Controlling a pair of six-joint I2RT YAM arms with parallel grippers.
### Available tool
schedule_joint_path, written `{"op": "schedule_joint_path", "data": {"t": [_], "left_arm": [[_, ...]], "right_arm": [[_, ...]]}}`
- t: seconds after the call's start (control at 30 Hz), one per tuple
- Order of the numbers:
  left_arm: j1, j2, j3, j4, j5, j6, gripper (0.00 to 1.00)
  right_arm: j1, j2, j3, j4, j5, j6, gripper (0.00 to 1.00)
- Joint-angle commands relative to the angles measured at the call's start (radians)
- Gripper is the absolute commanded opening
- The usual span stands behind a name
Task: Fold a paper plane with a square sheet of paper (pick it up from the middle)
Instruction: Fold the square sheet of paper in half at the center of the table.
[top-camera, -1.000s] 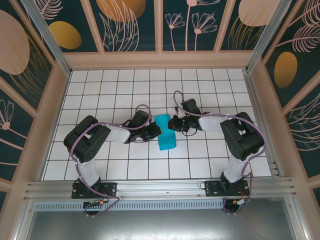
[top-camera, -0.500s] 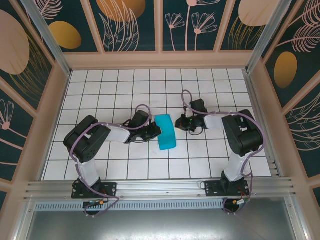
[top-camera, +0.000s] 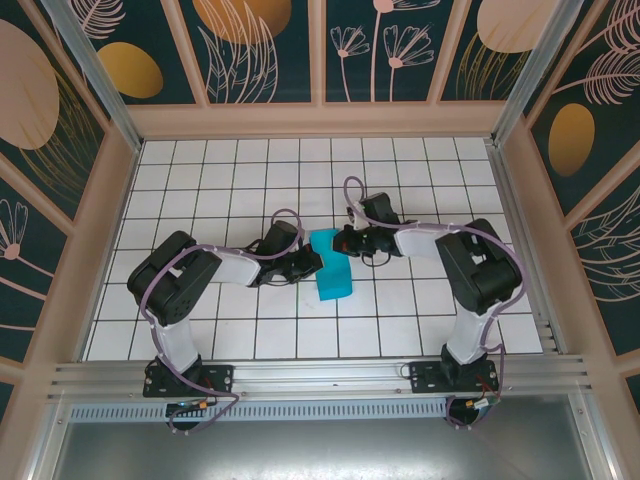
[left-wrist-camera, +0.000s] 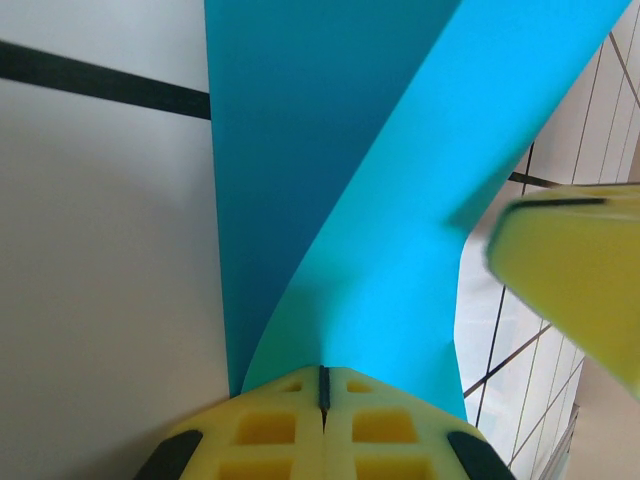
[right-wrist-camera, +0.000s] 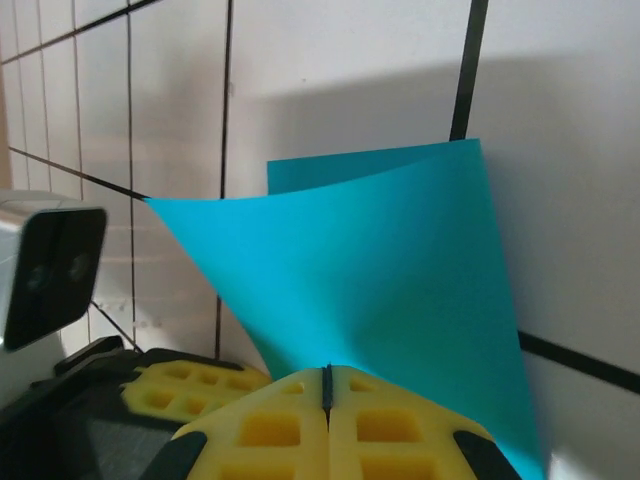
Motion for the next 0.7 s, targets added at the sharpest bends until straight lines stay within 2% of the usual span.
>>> {"op": "schedule_joint_path", "data": {"t": [0.0,0.13,0.4,0.53,0.67], "left_arm": [[-0.005,0.106,-0.062,-0.265,-0.100,0.033,0.00],[-0.005,0.103,-0.066,-0.262,-0.097,0.034,0.00],[-0.005,0.110,-0.083,-0.250,-0.086,0.030,0.00],[-0.005,0.103,-0.086,-0.250,-0.088,0.032,0.00],[-0.005,0.103,-0.083,-0.250,-0.089,0.035,0.00]], "right_arm": [[-0.006,0.054,0.039,0.025,-0.028,-0.003,0.00],[-0.034,0.090,0.038,0.022,-0.007,-0.013,0.00],[-0.212,0.118,-0.025,0.115,-0.025,0.023,0.00],[-0.208,0.043,-0.014,0.105,-0.013,0.021,0.00],[-0.158,-0.018,-0.015,0.102,-0.011,0.019,0.00]]}}
